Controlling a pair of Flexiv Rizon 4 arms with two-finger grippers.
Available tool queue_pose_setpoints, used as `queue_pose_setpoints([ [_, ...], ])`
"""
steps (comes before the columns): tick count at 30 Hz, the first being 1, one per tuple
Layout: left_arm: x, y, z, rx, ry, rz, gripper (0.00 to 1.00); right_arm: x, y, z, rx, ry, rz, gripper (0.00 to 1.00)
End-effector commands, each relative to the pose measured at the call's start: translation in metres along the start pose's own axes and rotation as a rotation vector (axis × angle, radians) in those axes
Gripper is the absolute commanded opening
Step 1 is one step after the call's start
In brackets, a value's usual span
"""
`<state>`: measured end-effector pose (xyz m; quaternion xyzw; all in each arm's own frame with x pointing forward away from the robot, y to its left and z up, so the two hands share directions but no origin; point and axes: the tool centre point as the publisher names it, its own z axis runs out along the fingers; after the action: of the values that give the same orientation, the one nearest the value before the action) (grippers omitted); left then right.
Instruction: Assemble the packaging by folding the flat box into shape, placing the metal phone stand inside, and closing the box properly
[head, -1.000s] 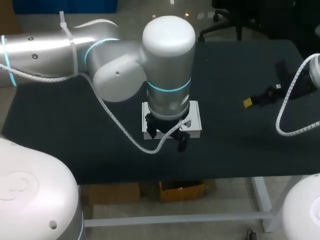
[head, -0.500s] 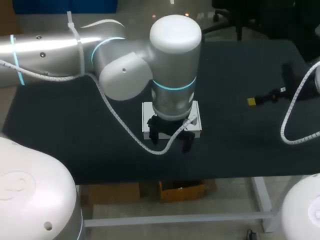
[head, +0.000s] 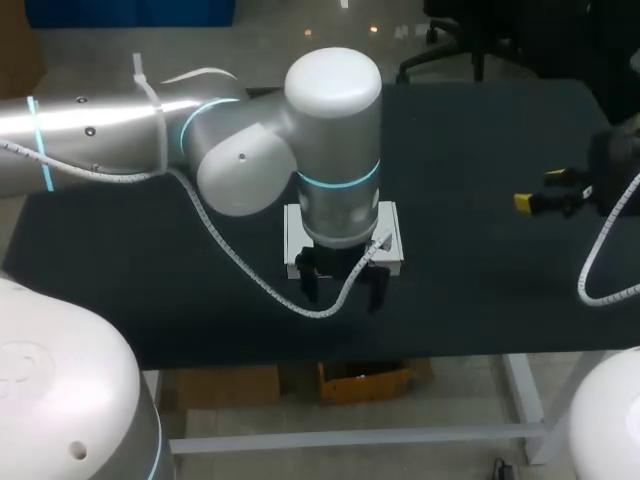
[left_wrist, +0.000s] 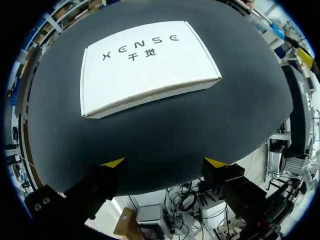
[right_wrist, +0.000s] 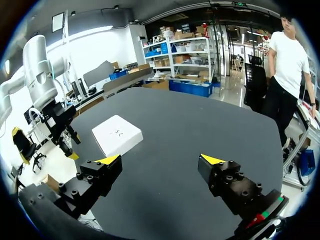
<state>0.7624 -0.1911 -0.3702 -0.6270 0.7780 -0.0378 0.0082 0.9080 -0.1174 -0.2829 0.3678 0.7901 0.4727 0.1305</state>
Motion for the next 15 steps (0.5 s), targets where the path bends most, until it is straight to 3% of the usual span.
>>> queue_pose_setpoints([
  [1,0.011,-0.011,0.011,-0.019,-0.019,-0.043,1.00,-0.011,0.000,0.004,-0.101,0.039,-0.029,1.00],
  [15,0.011,-0.038,0.030,-0.040,0.009,-0.156,1.00,-0.030,0.012,0.017,-0.101,0.056,-0.139,1.00],
])
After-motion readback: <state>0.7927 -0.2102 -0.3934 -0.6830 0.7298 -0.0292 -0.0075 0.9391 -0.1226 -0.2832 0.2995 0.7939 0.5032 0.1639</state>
